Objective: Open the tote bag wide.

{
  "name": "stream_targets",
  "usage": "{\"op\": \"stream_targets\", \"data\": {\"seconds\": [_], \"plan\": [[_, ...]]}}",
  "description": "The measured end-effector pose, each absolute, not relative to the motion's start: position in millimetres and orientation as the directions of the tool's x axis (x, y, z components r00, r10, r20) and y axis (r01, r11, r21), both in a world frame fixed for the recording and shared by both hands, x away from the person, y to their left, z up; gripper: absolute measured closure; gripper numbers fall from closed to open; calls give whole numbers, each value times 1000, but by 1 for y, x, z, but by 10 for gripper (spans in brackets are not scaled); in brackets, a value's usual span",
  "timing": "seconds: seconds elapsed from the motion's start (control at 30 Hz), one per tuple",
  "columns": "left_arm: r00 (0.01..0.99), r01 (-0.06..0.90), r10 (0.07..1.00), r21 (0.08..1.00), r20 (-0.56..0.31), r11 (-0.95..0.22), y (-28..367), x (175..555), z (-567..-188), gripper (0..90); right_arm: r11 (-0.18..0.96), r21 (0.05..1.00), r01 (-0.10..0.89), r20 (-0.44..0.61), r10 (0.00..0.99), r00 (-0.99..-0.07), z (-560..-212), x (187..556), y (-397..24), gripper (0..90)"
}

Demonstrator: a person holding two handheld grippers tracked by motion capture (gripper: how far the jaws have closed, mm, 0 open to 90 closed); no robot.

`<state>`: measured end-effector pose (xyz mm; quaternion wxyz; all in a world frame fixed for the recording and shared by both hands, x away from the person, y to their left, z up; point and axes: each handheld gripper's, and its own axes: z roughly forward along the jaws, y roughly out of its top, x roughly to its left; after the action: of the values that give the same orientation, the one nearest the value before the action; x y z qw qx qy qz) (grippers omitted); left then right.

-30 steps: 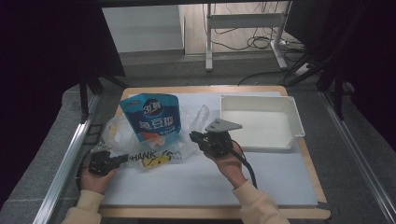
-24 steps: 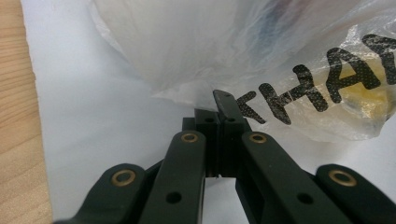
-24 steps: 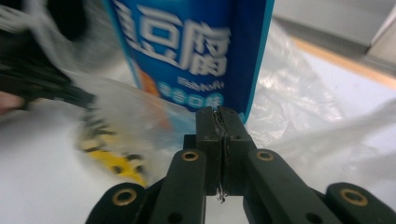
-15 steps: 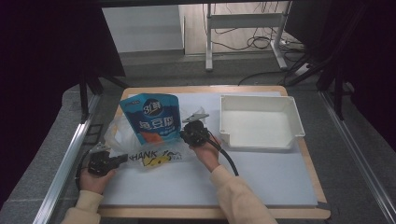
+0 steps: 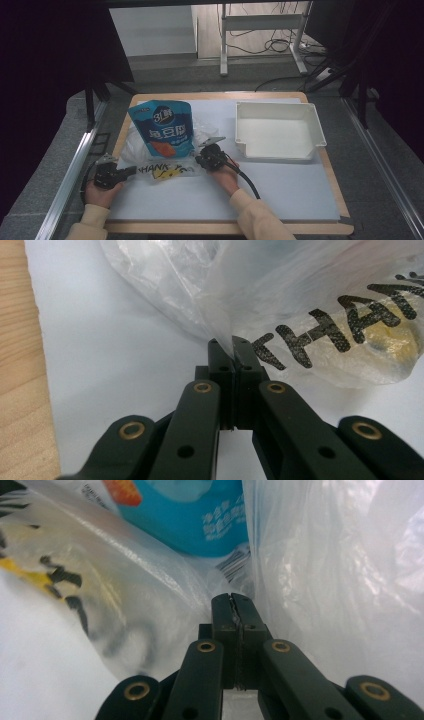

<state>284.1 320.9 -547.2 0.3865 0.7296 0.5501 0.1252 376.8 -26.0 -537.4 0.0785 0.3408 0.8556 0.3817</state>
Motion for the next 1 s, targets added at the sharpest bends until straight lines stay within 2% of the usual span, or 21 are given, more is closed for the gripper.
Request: {"op": "stream_targets", "data": {"seconds": [0.3, 0.4, 0.43, 0.57, 0.63, 0.7, 0.77, 0.83, 0.93, 1.0], "plan": [[364, 714, 900, 692, -239, -106, 318, 285, -549, 890, 481, 711, 513, 126, 630, -767, -538, 370, -32, 885], [359, 711, 899, 697, -250, -89, 319, 284, -549, 850, 480, 713, 511, 127, 628, -767, -538, 370, -32, 885], [353, 701, 902, 709, -248, -79, 320, 282, -547, 803, 479, 713, 512, 128, 629, -767, -538, 370, -32, 885], [333, 677, 913, 734, -237, -56, 325, 272, -538, 428, 478, 714, 511, 128, 629, -767, -538, 370, -32, 885], [319, 660, 917, 750, -238, -35, 329, 264, -533, 304, 478, 714, 511, 129, 628, -767, -538, 370, -32, 885], [321, 640, 912, 768, -254, -11, 335, 253, -526, 243, 478, 714, 511, 130, 627, -768, -538, 370, -33, 885], [335, 606, 911, 796, -240, -13, 336, 240, -519, 267, 478, 714, 512, 130, 627, -768, -538, 370, -33, 885], [365, 576, 902, 817, -232, -23, 332, 229, -511, 368, 479, 715, 509, 128, 626, -769, -538, 370, -33, 885], [412, 556, 884, 829, -220, -53, 321, 220, -501, 638, 481, 715, 508, 126, 626, -770, -538, 370, -32, 885], [457, 543, 864, 835, -211, -84, 307, 218, -492, 768, 482, 714, 508, 124, 626, -769, -538, 370, -32, 885]]}}
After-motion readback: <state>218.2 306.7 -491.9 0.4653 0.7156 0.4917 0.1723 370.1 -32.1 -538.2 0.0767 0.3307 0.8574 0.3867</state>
